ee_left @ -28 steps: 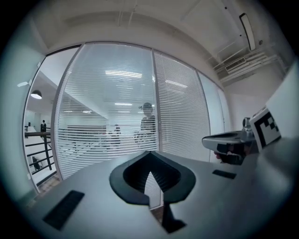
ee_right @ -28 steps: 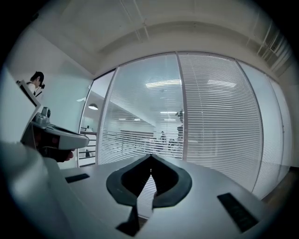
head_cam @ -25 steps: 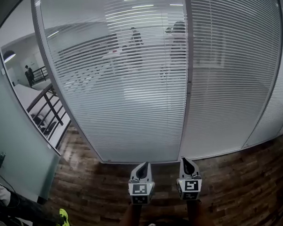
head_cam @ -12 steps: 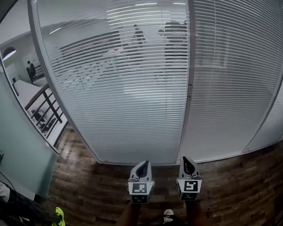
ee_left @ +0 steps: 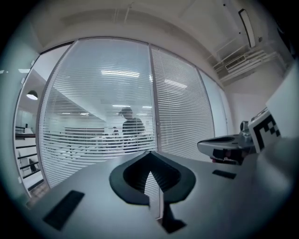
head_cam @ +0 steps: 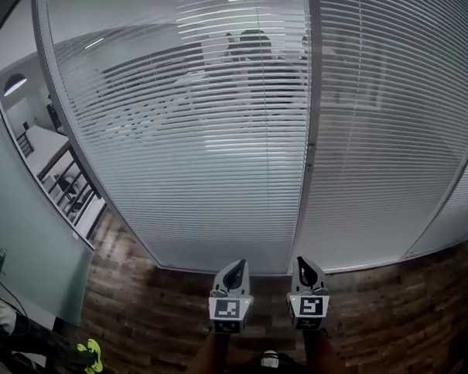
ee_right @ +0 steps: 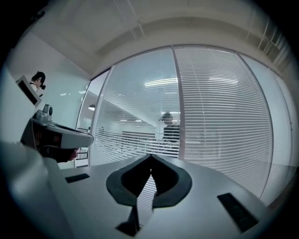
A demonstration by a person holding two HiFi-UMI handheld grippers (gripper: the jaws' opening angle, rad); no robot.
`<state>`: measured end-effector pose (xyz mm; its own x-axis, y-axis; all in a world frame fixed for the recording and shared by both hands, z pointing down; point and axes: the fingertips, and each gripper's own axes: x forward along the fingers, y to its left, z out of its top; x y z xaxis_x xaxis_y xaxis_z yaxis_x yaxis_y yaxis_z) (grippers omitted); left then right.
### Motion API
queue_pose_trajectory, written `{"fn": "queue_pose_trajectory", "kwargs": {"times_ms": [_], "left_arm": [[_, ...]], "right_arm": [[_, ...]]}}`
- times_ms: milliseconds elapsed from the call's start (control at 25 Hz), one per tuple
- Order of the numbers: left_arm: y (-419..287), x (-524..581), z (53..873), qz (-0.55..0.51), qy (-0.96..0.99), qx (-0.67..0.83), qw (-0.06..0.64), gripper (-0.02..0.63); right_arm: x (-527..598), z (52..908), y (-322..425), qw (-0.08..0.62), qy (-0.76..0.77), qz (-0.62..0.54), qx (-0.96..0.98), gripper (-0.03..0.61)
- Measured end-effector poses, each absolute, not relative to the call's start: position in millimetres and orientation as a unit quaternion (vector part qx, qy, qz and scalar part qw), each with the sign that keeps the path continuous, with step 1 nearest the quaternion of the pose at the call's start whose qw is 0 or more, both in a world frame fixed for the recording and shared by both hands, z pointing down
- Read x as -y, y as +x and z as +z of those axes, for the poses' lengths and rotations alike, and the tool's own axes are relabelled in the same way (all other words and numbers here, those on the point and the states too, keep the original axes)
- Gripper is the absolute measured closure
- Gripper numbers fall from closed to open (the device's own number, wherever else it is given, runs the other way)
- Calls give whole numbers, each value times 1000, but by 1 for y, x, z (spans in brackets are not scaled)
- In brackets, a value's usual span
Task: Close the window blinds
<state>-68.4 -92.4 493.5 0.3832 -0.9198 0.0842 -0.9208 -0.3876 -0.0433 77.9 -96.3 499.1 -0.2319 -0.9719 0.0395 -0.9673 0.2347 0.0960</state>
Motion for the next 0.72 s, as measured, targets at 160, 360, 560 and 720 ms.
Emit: {"fn": "queue_pose_trajectory", "kwargs": {"times_ms": [160, 360, 560, 720], "left_arm": [[-63, 105, 501, 45, 829, 558, -2, 620], [-55, 118, 503, 47, 833, 551, 9, 620], [-51, 139, 478, 54, 831, 554, -9, 620], [-55, 147, 482, 51, 828, 558, -9, 620]], "right_arm": [[110, 504, 82, 47, 616, -23, 786, 575], [123, 503, 84, 44, 607, -31, 793, 575], [143, 486, 84, 42, 599, -41, 798, 575], [147, 488, 84, 42, 601, -48, 796, 575]]}}
